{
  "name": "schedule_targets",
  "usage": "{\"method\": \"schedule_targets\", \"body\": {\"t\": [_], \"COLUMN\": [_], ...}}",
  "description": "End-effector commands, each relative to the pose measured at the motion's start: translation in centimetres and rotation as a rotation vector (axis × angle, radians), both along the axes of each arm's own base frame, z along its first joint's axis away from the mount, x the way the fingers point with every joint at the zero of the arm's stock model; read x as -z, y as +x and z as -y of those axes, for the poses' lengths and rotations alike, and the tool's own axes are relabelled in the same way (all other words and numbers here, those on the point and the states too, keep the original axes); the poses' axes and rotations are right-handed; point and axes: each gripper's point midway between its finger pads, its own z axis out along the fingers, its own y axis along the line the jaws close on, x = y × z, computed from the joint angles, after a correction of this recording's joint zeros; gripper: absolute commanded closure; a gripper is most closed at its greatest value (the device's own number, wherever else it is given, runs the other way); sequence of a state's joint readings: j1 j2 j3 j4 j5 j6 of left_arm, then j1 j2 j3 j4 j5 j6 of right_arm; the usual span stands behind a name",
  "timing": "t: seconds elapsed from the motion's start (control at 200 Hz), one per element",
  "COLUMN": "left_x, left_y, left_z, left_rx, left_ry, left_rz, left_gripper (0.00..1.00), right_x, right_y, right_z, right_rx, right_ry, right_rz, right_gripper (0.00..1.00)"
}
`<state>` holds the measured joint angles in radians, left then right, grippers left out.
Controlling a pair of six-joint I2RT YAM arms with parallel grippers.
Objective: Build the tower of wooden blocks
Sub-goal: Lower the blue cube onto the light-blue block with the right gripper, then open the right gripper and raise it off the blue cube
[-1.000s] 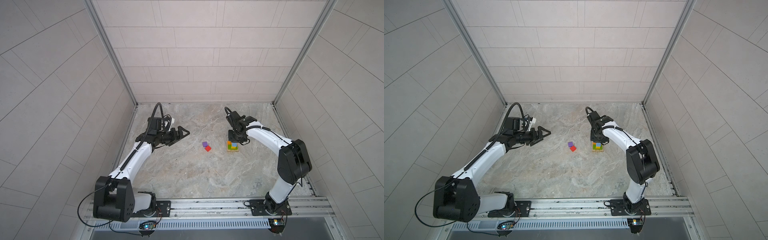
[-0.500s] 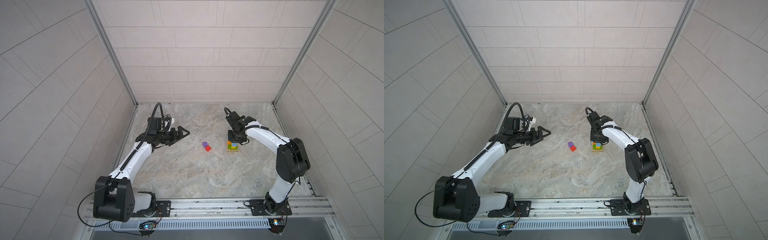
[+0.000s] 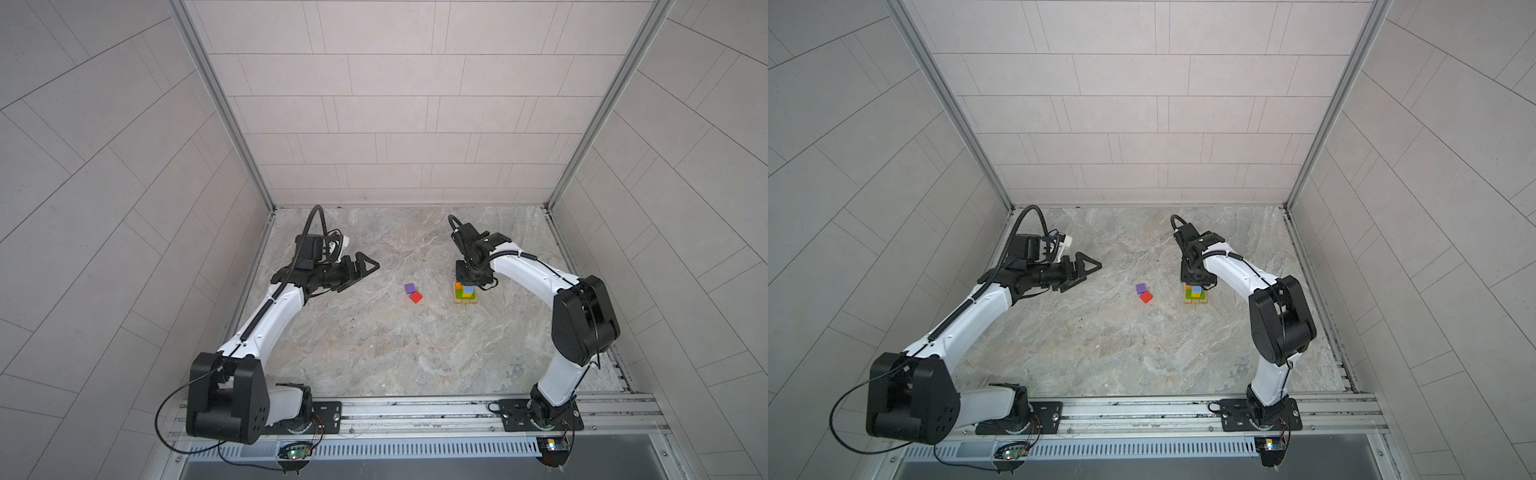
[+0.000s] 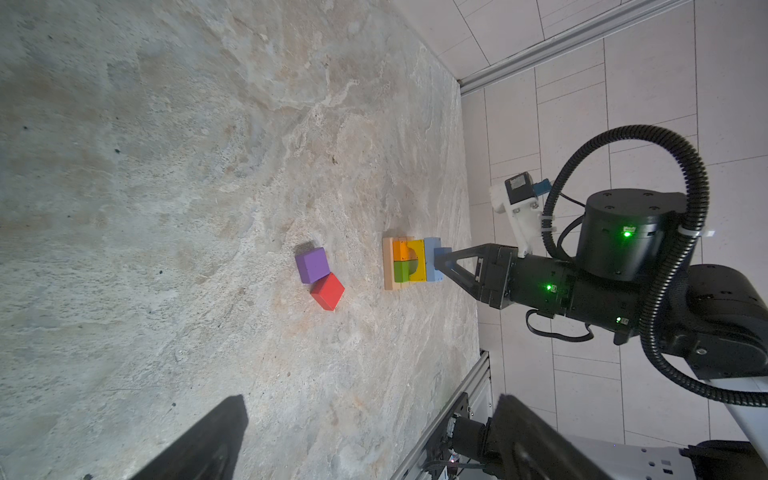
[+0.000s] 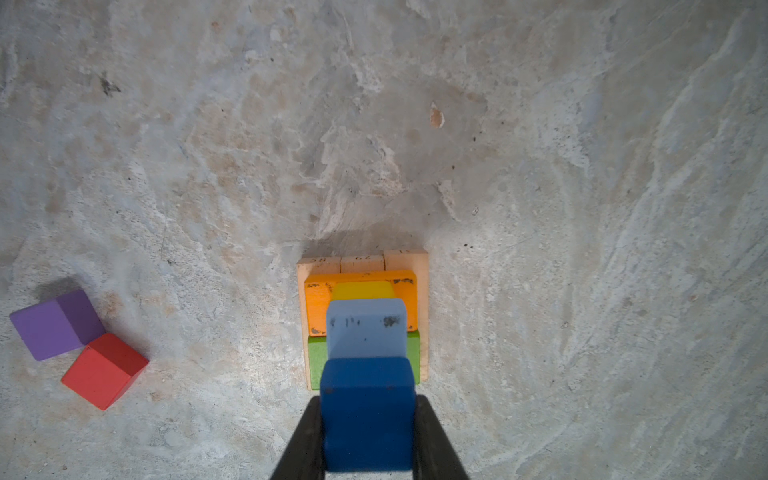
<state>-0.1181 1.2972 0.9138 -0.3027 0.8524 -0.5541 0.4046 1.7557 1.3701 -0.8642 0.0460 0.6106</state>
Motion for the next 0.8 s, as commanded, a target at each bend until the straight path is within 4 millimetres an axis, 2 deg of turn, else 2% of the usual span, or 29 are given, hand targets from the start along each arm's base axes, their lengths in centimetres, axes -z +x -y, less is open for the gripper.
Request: {"method": "schedule_targets", "body": {"t": [0.0, 0.22, 0.47, 0.66, 0.796], "left_x": [-0.3, -0.3, -0.3, -0.3, -0.4], "left_y": [-0.1, -0.1, -0.1, -0.1, -0.1], "left_z": [-0.1, -0.1, -0.1, -0.1, -0.1], "left_rx": [0.001, 0.003, 0.004, 0.003, 0.003], "left_ry": [-0.005, -0.005, -0.004, -0.003, -0.004], "left_rz": [0.012, 0.013, 0.015, 0.014, 0.016], "left_gripper": [0.0, 0.0, 0.0, 0.0, 0.0], "right_x": [0.3, 0.3, -0.3, -4.0, -6.8], "right_y": [-0.3, -0.4, -0.3, -0.3, -0.5], "right_z": [0.6, 0.6, 0.5, 0.5, -0.4], "right_rx": [0.014, 0.012, 0.011, -0.011, -0.091], "right_ry": [-0.018, -0.014, -0.007, 0.016, 0.043], "right_rz": [-0.013, -0.011, 0.005, 0.109, 0.195], "right_gripper": [0.72, 0.56, 0.51, 0.47, 0.45]}}
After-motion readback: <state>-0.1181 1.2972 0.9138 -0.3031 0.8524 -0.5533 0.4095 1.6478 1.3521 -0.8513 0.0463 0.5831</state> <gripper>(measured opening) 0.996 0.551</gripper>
